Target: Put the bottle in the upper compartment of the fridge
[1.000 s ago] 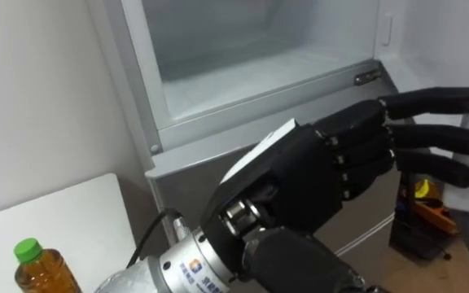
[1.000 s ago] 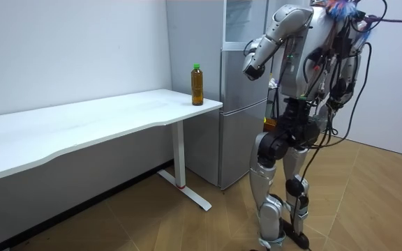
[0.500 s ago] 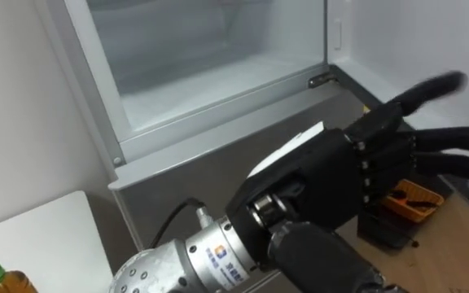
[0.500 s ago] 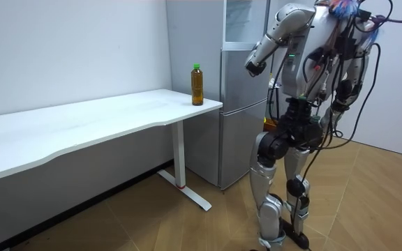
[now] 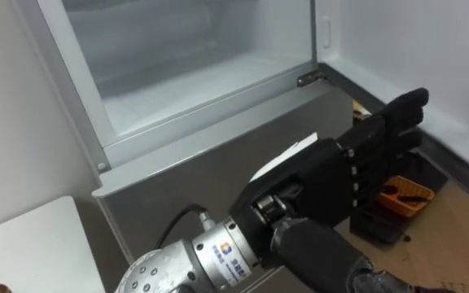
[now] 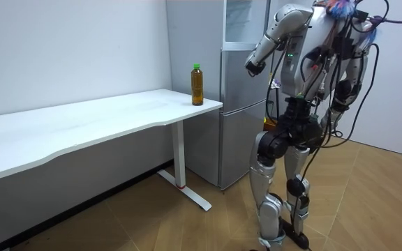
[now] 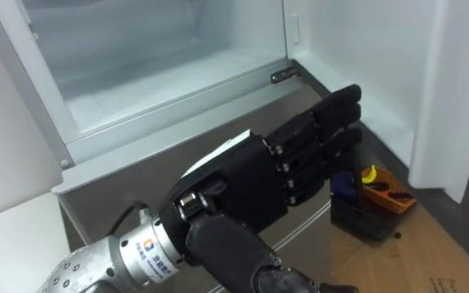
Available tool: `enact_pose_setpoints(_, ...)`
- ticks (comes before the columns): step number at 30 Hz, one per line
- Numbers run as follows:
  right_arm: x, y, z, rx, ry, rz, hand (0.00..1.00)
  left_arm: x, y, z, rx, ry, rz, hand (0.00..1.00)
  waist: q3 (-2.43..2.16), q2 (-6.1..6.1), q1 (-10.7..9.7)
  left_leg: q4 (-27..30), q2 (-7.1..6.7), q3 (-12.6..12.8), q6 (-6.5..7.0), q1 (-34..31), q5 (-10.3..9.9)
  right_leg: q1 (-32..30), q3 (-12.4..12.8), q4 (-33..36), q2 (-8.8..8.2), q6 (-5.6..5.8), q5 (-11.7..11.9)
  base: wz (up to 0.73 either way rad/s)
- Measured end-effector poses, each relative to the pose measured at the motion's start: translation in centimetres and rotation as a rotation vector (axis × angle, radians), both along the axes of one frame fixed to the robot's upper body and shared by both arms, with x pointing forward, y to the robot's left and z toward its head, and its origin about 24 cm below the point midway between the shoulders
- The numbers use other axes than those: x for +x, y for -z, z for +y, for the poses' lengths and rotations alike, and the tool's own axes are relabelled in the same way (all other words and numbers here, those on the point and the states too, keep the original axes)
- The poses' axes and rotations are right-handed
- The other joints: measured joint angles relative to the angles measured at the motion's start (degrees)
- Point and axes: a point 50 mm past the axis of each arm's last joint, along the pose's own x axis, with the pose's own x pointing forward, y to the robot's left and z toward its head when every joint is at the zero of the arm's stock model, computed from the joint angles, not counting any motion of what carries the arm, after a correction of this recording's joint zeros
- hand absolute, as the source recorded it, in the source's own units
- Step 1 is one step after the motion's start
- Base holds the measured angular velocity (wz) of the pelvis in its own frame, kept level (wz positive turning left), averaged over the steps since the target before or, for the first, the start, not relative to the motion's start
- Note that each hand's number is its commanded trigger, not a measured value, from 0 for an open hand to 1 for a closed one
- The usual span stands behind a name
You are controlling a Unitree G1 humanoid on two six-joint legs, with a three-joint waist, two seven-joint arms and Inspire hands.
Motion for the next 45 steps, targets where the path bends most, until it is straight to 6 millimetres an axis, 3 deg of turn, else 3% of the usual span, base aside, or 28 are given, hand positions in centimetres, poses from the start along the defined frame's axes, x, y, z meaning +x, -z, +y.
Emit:
enact_pose_setpoints(10, -0.2, 0.2, -0.2, -0.006, 0.011, 0.025, 0.0, 0.0, 0.1, -0.1, 0.03, -0.001, -0.014, 0.0, 0.1, -0.15, 0.2, -0.2, -0.29, -4.5, -0.24, -0.9, 0.1, 1.3, -4.0, -1.4, -0.42, -0.06, 0.1, 0.22)
enact_pose_setpoints(14, -0.2, 0.2, -0.1, -0.005, 0.0, 0.029, 0.0, -0.1, 0.1, -0.1, 0.031, 0.003, -0.015, 0.0, 0.41, -0.58, 0.6, -0.4, -0.36, -5.5, -0.39, -0.7, 0.2, 2.2, -5.1, -1.9, -0.47, -0.06, 0.1, 0.16)
enact_pose_setpoints(26, -0.2, 0.2, -0.1, -0.054, -0.039, 0.047, 0.0, 0.0, 2.0, 1.4, 0.168, -0.133, -0.054, 0.0, 0.75, -1.42, 6.4, -0.7, -0.82, -9.3, -0.51, -2.6, 0.3, 1.9, -7.8, -1.9, -0.82, 0.06, 0.1, 0.12)
enact_pose_setpoints(32, -0.9, 0.5, 0.6, -0.045, -0.049, 0.049, 0.0, -0.9, -0.6, 3.6, 0.109, -0.224, -0.189, 0.0, 0.46, -2.3, 9.8, -0.7, -0.94, -11.5, -0.51, -3.0, 0.3, 2.6, -9.7, -1.8, -0.93, 0.09, 0.0, 0.17)
enact_pose_setpoints(36, -1.5, 0.6, 0.6, -0.06, -0.076, 0.062, 0.0, -1.6, -1.0, 5.7, 0.082, -0.315, -0.216, 0.0, -0.16, -2.33, 12.4, -0.4, -1.0, -12.6, -0.5, -3.1, 0.3, 3.0, -11.0, -1.8, -1.02, 0.09, 0.0, 0.13)
enact_pose_setpoints(39, -1.6, 0.6, 0.6, -0.066, -0.095, 0.068, 0.0, -1.4, -1.3, 6.6, 0.069, -0.364, -0.225, 0.0, -0.11, -2.51, 14.1, -0.2, -1.08, -13.3, -0.49, -3.1, 0.4, 3.5, -12.0, -1.8, -1.16, 0.09, 0.0, 0.12)
enact_pose_setpoints(45, -2.2, 0.7, 0.7, -0.062, -0.088, 0.07, 0.0, -1.6, -1.8, 9.7, 0.018, -0.552, -0.245, 0.0, -0.24, -2.69, 15.6, 0.2, -1.62, -13.8, -0.22, -3.1, 0.7, 4.1, -12.5, -1.8, -1.67, 0.37, -0.1, 0.05)
